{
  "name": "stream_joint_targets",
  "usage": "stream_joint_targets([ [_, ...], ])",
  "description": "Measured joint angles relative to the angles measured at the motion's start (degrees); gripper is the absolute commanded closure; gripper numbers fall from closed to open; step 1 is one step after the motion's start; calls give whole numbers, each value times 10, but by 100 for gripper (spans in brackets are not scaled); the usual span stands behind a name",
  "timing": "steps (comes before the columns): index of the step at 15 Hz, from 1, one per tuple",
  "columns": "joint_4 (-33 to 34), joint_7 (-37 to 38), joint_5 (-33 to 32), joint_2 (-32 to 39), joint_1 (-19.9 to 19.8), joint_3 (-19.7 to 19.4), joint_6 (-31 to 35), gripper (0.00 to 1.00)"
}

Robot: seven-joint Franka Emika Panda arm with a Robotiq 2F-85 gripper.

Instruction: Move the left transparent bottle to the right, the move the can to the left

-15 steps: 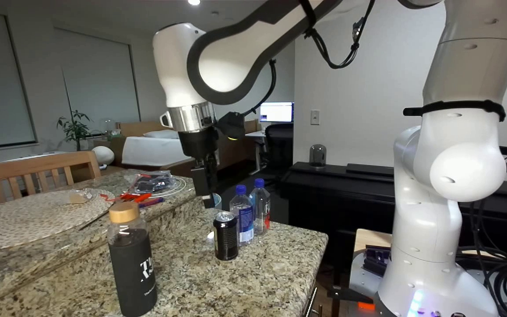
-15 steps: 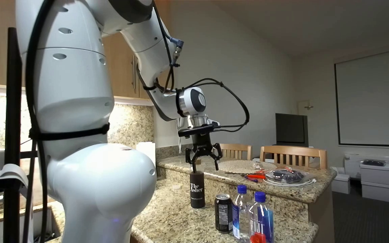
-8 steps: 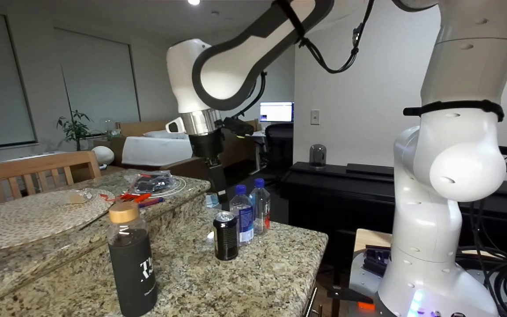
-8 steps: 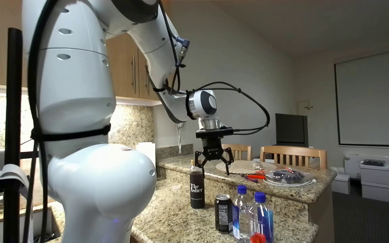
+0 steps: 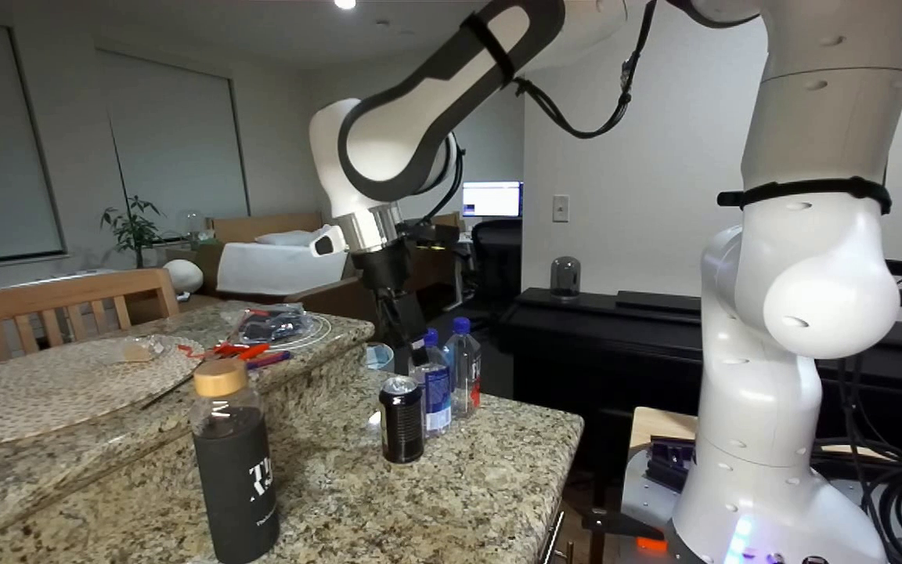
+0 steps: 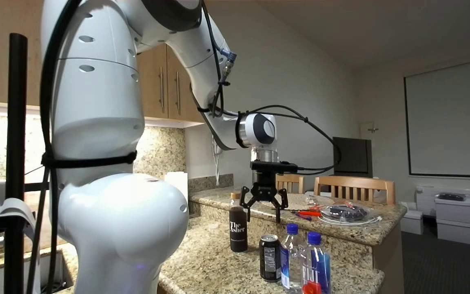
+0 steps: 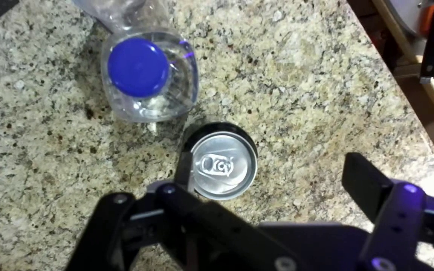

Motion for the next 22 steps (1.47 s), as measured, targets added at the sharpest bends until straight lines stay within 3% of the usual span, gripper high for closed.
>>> stream_joint_targets([
  [8,-16,-18,-23,4,3,21,64,0],
  [17,-51,-200,-39,40,-8,11,110,0],
  [22,-51,-241,-61,54,-11,11,123,0],
])
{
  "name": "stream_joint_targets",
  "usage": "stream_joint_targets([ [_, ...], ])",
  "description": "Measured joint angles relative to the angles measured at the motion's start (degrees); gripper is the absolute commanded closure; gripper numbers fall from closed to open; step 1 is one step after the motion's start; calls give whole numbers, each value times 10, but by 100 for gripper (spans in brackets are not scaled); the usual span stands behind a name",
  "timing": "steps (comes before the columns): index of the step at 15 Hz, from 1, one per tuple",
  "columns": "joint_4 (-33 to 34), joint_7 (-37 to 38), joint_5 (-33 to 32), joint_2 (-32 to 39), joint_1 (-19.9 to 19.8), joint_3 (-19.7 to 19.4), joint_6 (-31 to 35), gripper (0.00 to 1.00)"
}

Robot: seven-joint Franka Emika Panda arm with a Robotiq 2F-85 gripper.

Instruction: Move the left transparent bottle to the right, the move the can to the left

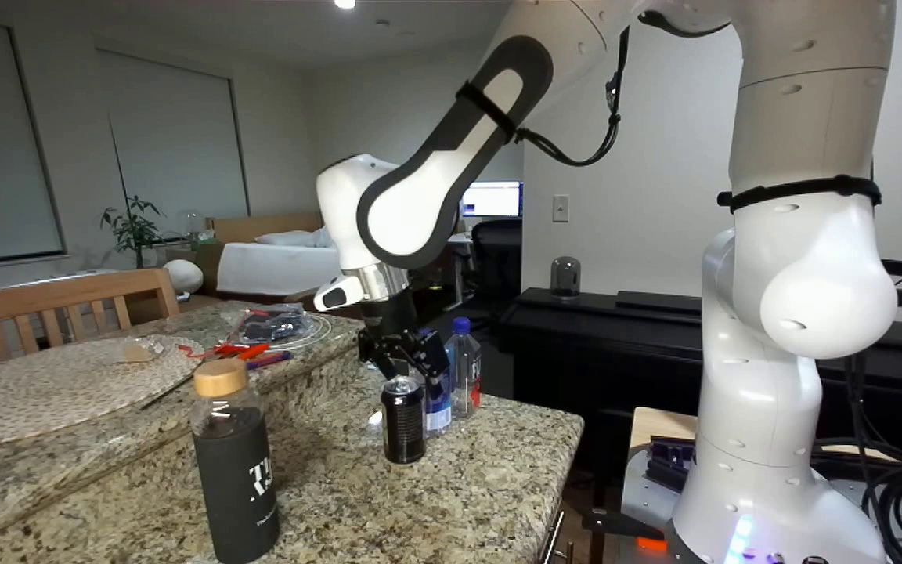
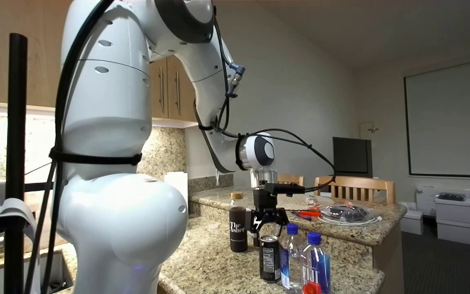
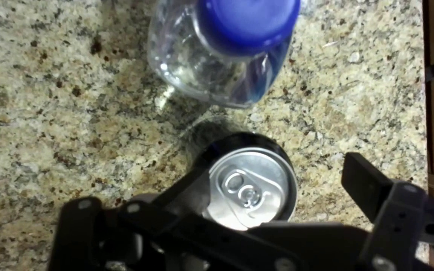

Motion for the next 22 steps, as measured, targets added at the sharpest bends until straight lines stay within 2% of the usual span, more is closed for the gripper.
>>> stream_joint_targets([
  [6,-6,-39,4,13,-10,-1,51,0],
  [10,-8,-78,28,19,-23,-3,90,0],
  [11,-11,-95,43,20,-26,-4,103,25],
  [12,-13,-111,59,21,-31,-5,114,26],
  [15,-15,-149,90,23,-38,-7,132,47],
  [19,-16,-167,106,19,-38,-6,133,58],
  [21,-16,-167,106,18,-37,-5,133,59],
  [22,-16,-167,106,18,-37,-4,133,62],
])
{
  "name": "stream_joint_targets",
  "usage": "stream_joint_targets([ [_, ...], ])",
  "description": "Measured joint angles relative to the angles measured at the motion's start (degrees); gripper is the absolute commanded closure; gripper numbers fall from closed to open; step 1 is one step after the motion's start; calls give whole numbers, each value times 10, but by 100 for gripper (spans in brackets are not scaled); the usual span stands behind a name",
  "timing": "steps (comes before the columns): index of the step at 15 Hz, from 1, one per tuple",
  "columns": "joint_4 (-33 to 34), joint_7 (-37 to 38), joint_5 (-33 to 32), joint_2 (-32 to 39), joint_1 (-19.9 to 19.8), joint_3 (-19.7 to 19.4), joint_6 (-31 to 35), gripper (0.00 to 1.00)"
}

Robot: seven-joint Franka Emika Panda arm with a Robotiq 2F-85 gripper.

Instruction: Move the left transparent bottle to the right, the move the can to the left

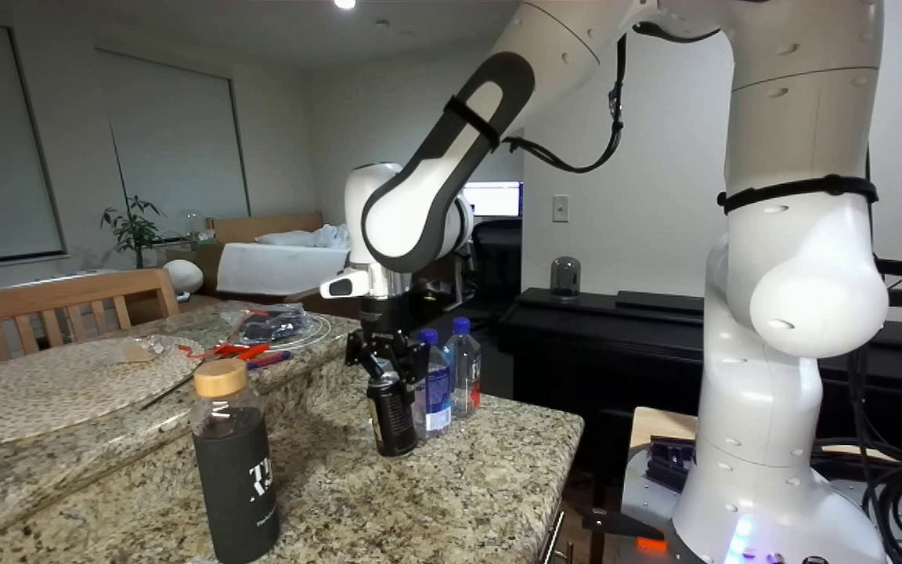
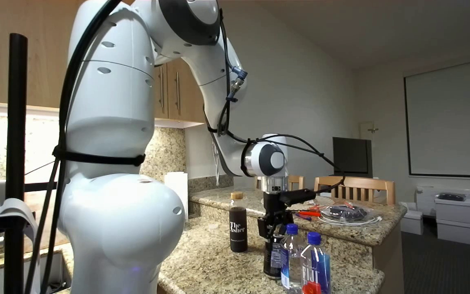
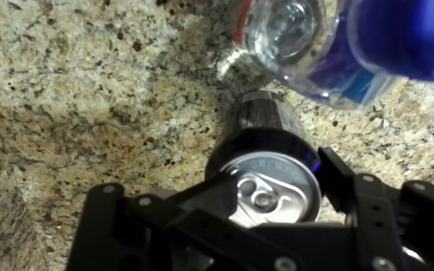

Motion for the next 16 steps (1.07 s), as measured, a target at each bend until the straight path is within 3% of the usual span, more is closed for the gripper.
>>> stream_joint_targets([
  [3,-1,0,0,-3,1,4,0,84],
  [6,-2,0,0,-7,1,8,0,97],
  [12,-3,0,0,-11,7,17,0,90],
  [16,-3,0,0,-11,10,21,0,92],
])
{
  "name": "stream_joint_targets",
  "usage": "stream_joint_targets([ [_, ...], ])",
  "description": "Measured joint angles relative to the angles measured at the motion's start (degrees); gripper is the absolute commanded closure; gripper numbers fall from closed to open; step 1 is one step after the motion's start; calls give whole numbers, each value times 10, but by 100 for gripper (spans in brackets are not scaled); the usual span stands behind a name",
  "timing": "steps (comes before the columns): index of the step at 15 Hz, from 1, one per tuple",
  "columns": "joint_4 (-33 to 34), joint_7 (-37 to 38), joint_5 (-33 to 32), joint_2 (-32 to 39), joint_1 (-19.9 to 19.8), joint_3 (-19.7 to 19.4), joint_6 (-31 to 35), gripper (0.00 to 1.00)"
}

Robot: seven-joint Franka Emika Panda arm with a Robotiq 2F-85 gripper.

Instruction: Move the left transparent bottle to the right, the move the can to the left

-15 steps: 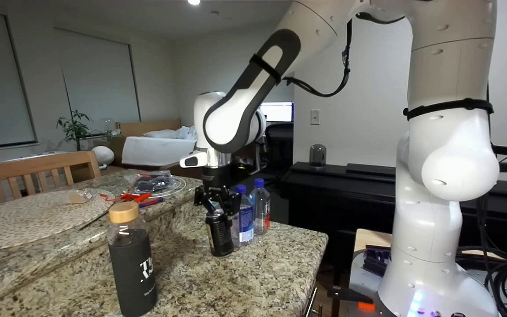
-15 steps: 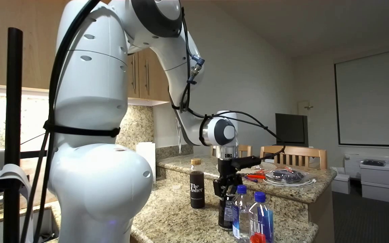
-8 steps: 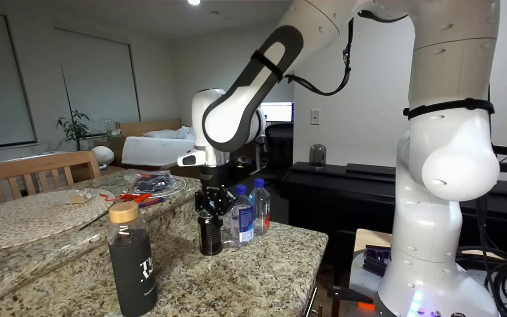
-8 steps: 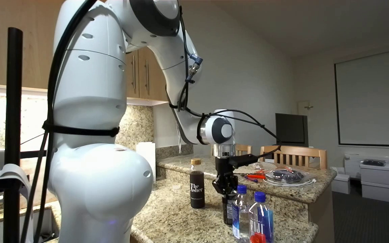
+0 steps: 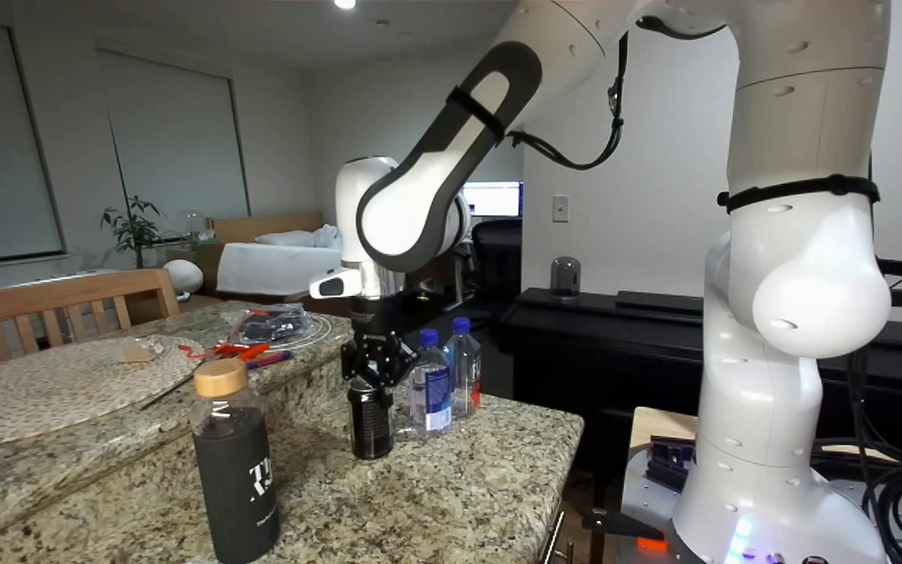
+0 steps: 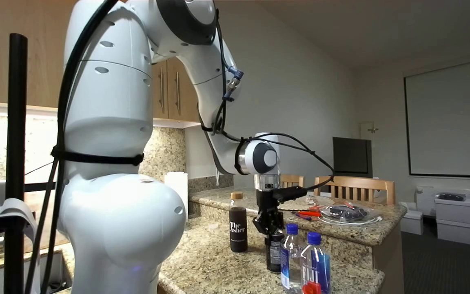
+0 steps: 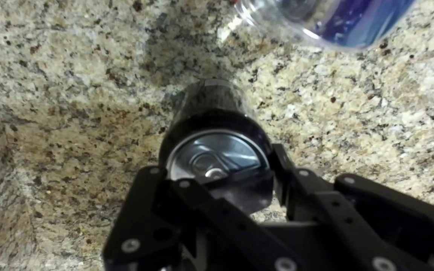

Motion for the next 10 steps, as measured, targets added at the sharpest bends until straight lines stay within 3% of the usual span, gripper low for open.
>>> stream_joint_targets([
  [4,0,0,0,-1,0,3,0,94],
  [5,0,1,-1,-1,0,3,0,66],
  [7,0,2,-1,-2,0,3,0,67],
  [10,2,3,-1,-5,0,3,0,48],
])
